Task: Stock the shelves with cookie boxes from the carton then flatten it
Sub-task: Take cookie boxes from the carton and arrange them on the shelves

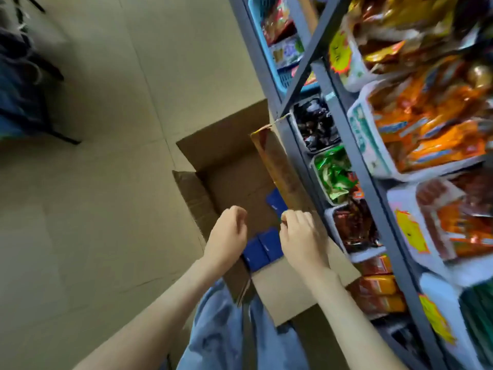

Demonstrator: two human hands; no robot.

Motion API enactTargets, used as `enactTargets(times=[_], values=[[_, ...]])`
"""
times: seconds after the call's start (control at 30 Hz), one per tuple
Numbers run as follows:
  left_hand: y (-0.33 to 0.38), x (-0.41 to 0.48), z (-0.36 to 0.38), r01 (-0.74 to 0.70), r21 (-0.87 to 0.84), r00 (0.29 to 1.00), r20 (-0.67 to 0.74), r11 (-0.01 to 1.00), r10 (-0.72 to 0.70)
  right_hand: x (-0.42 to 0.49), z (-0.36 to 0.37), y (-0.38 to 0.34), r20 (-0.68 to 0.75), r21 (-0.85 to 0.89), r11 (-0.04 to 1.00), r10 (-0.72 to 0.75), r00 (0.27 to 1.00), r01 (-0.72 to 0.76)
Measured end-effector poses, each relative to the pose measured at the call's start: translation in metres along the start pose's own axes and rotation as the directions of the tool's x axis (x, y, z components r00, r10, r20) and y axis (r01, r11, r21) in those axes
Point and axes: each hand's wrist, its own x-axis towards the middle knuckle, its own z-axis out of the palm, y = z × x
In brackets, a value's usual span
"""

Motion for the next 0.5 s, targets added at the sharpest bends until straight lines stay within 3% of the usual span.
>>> enactTargets(times=[0.17,0.3,0.37,0.5], values=[[-0.110,0.028,0.103,0.253,0.046,0.950,0.174,0.966,-0.257,-0.013,0.151,0.055,0.361,0.085,0.976,0.159,0.919,-0.202],[-0.170,0.051,0.179,0.394,0.132,0.866,0.277,0.910,-0.416,-0.014,0.253,0.094,0.515,0.027,0.946,0.263,0.816,-0.322],[-0.191,0.061,0.213,0.386,0.179,0.845,0.326,0.905,-0.425,-0.010,0.296,0.110,0.556,-0.031,0.933,0.315,0.769,-0.359],[-0.202,0.083,0.266,0.323,0.096,0.867,0.368,0.942,-0.335,-0.004,0.356,0.131,0.652,-0.164,0.952,0.301,0.696,-0.259]])
